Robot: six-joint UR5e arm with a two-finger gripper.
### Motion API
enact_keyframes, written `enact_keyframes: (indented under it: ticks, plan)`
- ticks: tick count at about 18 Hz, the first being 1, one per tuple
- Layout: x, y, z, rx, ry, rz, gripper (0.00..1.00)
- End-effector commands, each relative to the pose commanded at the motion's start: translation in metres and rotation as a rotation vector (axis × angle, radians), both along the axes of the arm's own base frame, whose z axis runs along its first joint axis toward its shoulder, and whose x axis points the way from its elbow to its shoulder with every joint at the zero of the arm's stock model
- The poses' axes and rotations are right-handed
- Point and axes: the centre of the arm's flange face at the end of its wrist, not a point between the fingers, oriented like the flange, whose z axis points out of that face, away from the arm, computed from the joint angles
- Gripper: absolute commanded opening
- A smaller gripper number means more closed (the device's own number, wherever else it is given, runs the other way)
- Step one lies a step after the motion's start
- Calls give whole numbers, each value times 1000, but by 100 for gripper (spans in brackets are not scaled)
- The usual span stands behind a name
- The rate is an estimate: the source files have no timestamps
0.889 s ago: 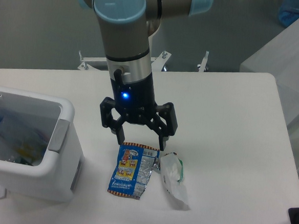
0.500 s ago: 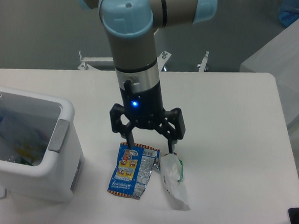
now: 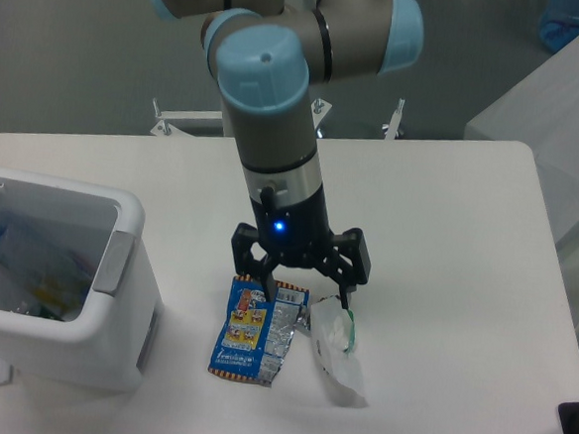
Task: Place the trash in the trash can
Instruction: 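Lower the open gripper toward the clear plastic bag beside the wrapper, then close the gripper on the clear plastic bag and lift it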
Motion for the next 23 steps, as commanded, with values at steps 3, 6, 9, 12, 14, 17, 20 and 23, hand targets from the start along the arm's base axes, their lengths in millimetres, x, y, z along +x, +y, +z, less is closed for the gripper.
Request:
enact_keyframes:
  ticks: [3, 6, 9, 12, 14, 17, 20, 23]
  plan:
    - [4, -8, -60, -72, -82, 32, 100]
    - [-3, -17, -76, -70, -123, 102, 100]
    - [-12, -18, -100, -79, -160, 182, 100]
    - [-20, -17, -125, -96, -188, 237, 100]
    - [-25, -18, -139, -111, -203, 247, 100]
    - [-26, -16, -149, -124, -209, 245, 100]
    - [-30, -12, -154, -125, -211, 242, 100]
    - [-34, -9, -160, -123, -204, 240, 100]
